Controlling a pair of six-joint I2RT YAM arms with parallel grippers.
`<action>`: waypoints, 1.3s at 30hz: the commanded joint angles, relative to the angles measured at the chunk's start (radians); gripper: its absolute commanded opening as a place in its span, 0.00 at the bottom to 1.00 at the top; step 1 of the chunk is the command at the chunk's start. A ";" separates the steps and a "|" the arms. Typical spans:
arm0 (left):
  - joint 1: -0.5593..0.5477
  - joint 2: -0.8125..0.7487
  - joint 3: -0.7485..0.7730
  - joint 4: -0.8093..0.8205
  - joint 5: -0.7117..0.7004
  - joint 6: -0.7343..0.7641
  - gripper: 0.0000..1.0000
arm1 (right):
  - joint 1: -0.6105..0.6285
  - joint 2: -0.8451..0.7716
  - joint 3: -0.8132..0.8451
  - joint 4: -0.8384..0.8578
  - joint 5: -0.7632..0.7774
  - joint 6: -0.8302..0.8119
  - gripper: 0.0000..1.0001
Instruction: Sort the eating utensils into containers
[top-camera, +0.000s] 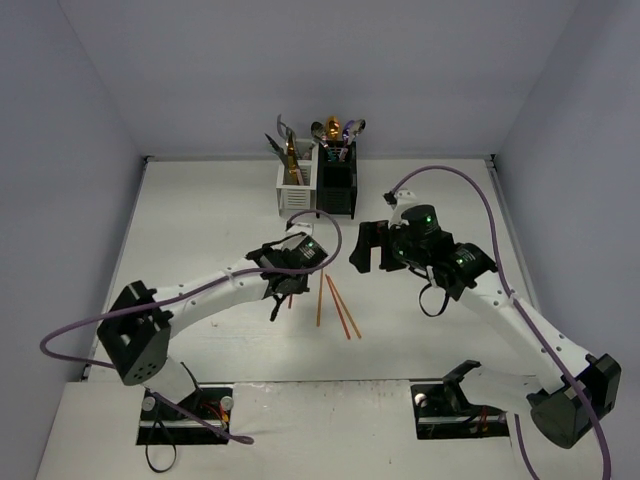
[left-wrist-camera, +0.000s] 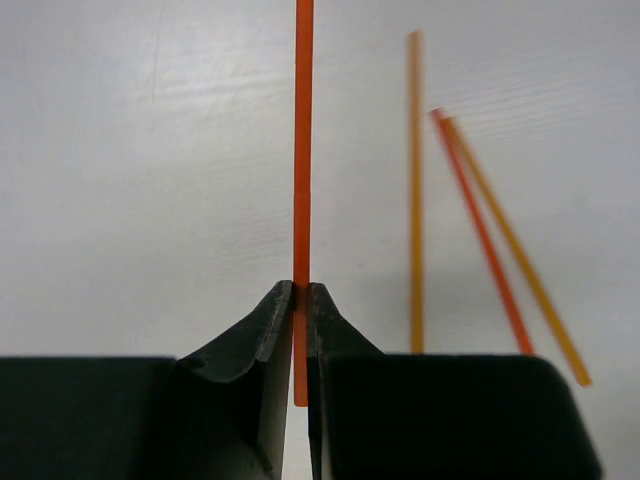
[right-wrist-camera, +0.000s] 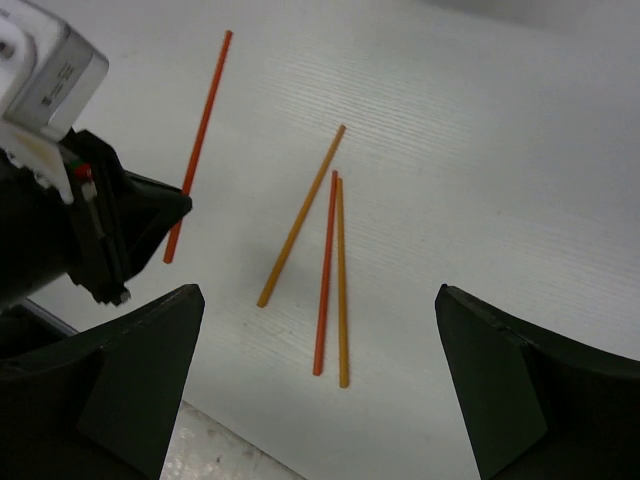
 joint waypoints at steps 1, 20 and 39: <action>-0.071 -0.152 0.049 0.188 -0.088 0.303 0.00 | -0.005 0.041 0.116 0.120 -0.093 0.052 0.98; -0.085 -0.277 -0.019 0.650 0.131 0.594 0.00 | 0.013 0.253 0.320 0.258 -0.189 0.095 0.63; -0.032 -0.208 0.020 0.621 0.107 0.494 0.16 | 0.009 0.327 0.333 0.287 -0.066 0.059 0.00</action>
